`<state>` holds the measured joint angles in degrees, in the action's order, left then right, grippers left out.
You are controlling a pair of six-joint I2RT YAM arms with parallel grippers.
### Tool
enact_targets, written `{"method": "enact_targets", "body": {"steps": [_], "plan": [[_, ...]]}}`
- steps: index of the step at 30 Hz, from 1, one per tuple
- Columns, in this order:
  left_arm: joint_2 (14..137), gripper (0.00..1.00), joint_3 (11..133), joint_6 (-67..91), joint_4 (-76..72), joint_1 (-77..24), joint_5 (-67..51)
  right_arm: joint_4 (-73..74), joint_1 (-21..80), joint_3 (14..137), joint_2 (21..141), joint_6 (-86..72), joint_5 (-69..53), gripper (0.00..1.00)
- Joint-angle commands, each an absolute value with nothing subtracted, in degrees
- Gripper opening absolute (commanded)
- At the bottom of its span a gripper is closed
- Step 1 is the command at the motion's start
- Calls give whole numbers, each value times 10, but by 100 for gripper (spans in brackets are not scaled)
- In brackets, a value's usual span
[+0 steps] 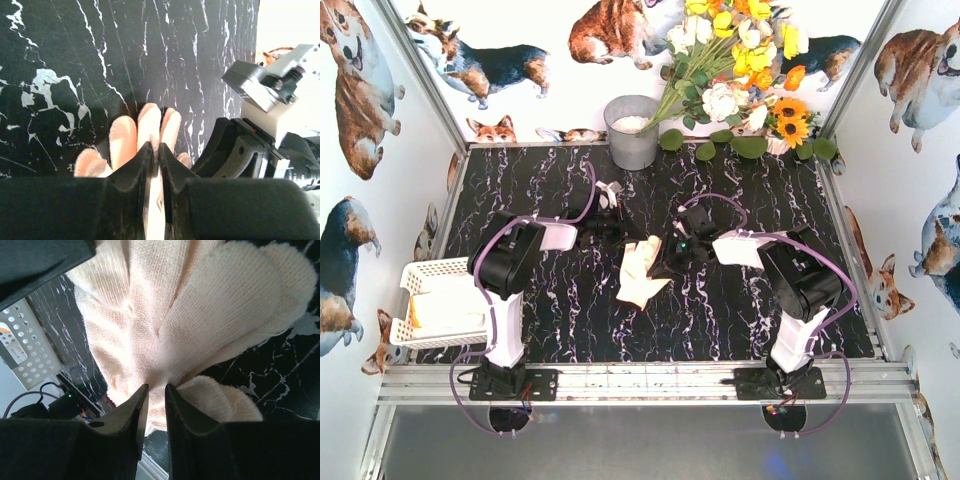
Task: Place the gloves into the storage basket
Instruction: Pair the glove with the glove.
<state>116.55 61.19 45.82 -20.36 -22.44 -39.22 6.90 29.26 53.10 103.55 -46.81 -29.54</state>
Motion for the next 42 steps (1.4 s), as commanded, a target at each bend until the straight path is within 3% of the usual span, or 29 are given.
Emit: {"method": "enact_targets", "body": {"steps": [1, 10, 17, 24, 31, 37, 42], "plan": [[1194, 9, 645, 412, -176, -228, -389, 62, 294, 528, 1030, -461, -282, 23], [1184, 34, 702, 331, -88, -239, -335, 129, 293, 524, 921, -435, -246, 32], [1103, 50, 696, 297, -50, -239, -291, 205, 277, 520, 840, -378, -204, 39], [992, 51, 630, 293, 3, -246, -244, 218, 266, 563, 863, -341, -200, 36], [886, 44, 510, 355, 21, -297, -215, 177, 264, 631, 951, -336, -225, 31], [877, 33, 476, 395, 24, -360, -216, 140, 264, 688, 1032, -349, -272, 28], [910, 29, 465, 395, 23, -385, -222, 124, 264, 725, 1097, -357, -290, 26]]}}
